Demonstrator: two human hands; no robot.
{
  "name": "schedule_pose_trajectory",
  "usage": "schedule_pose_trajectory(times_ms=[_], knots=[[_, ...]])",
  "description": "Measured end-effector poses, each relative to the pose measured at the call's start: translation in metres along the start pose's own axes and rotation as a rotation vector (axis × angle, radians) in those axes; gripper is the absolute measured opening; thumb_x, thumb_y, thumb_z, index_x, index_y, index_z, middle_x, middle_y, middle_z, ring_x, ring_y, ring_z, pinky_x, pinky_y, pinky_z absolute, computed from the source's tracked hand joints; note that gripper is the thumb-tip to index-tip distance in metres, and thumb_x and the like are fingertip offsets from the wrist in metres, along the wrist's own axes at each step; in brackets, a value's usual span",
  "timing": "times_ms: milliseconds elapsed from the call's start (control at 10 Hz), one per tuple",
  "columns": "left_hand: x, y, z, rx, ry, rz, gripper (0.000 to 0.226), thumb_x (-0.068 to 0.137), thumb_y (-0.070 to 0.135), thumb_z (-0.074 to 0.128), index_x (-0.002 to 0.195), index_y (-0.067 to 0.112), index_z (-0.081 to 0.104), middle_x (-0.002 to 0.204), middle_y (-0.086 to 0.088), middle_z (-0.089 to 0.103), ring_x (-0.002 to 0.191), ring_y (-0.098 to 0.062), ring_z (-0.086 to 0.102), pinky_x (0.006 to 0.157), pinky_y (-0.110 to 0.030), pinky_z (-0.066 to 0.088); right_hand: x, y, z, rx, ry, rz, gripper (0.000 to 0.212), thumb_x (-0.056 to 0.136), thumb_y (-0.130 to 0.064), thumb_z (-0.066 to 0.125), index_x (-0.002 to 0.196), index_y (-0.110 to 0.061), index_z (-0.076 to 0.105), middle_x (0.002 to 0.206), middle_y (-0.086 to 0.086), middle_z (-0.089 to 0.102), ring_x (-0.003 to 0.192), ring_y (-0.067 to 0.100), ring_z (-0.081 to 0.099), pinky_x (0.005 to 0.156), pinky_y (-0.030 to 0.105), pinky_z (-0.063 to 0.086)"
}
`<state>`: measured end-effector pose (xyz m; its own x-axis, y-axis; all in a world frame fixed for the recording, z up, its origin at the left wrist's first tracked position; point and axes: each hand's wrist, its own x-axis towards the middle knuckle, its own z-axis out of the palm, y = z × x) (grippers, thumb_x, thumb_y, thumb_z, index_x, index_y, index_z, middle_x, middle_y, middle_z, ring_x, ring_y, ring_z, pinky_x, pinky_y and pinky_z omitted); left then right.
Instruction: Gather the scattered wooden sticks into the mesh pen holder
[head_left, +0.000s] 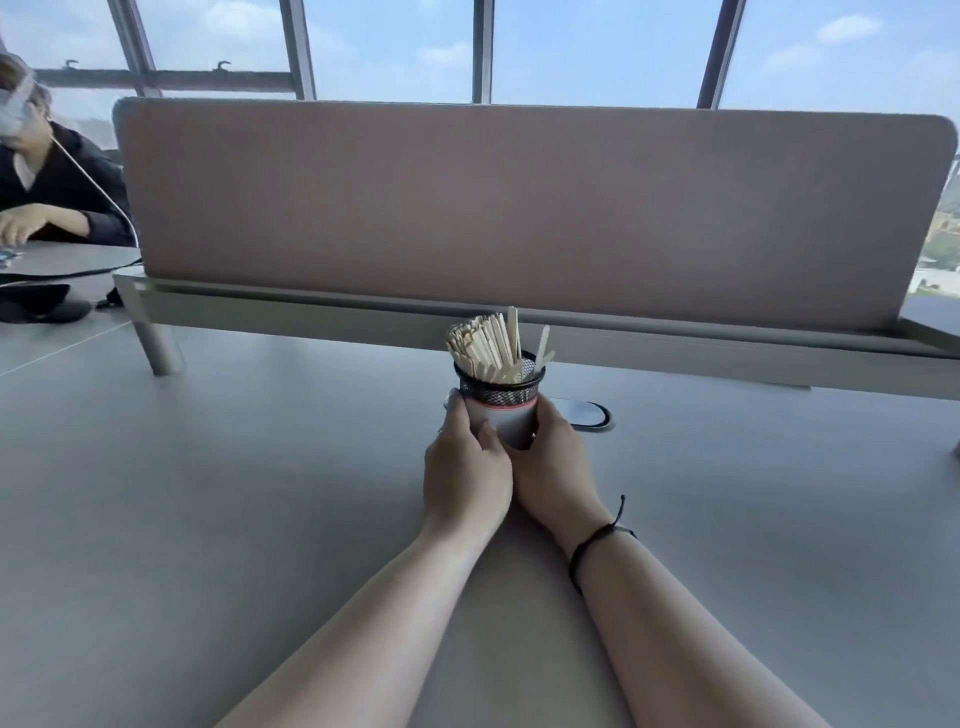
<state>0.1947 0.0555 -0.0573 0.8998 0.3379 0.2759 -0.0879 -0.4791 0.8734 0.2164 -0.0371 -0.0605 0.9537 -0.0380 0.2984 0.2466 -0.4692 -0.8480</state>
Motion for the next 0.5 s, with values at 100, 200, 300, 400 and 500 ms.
schedule_pose_trajectory(times_ms=[100, 200, 300, 400, 500], knots=[[0.001, 0.003, 0.001, -0.046, 0.004, -0.048, 0.050, 0.099, 0.015, 0.045, 0.149, 0.021, 0.041, 0.143, -0.006, 0.057, 0.132, -0.029, 0.051, 0.103, -0.035, 0.042, 0.004, 0.004, 0.002, 0.002, -0.013, 0.015, 0.035, 0.077, -0.037, 0.075, 0.107, -0.025, 0.061, 0.100, -0.013, 0.071, 0.092, 0.004, 0.066, 0.070, 0.018, 0.048], [-0.002, 0.005, 0.000, -0.121, 0.008, -0.069, 0.052, 0.089, 0.009, 0.052, 0.139, 0.022, 0.049, 0.130, -0.004, 0.063, 0.122, -0.025, 0.057, 0.095, -0.032, 0.045, 0.003, 0.005, 0.002, -0.017, 0.000, 0.013, 0.036, 0.077, -0.030, 0.074, 0.109, -0.024, 0.060, 0.102, -0.010, 0.072, 0.093, 0.009, 0.066, 0.074, 0.025, 0.050], [-0.002, 0.006, -0.001, -0.141, -0.005, -0.075, 0.053, 0.086, 0.009, 0.055, 0.137, 0.022, 0.049, 0.129, -0.003, 0.063, 0.119, -0.024, 0.058, 0.090, -0.029, 0.044, 0.002, 0.004, 0.003, -0.032, -0.002, 0.015, 0.034, 0.080, -0.025, 0.072, 0.112, -0.023, 0.059, 0.104, -0.008, 0.071, 0.092, 0.012, 0.064, 0.071, 0.024, 0.044], [-0.001, 0.007, -0.004, -0.150, -0.015, -0.097, 0.064, 0.088, 0.013, 0.057, 0.149, 0.018, 0.037, 0.143, -0.005, 0.054, 0.131, -0.025, 0.051, 0.103, -0.035, 0.043, -0.003, -0.005, -0.001, -0.039, -0.005, 0.033, 0.042, 0.082, -0.024, 0.068, 0.120, -0.018, 0.052, 0.112, 0.000, 0.070, 0.103, 0.023, 0.064, 0.071, 0.027, 0.042], [-0.007, 0.002, -0.010, -0.176, 0.013, -0.143, 0.071, 0.091, 0.015, 0.056, 0.155, 0.013, 0.026, 0.155, -0.006, 0.041, 0.142, -0.022, 0.041, 0.113, -0.037, 0.037, -0.022, -0.014, -0.008, -0.010, -0.019, 0.072, 0.063, 0.082, -0.027, 0.074, 0.131, -0.007, 0.040, 0.118, 0.007, 0.062, 0.115, 0.029, 0.057, 0.069, 0.025, 0.033]])
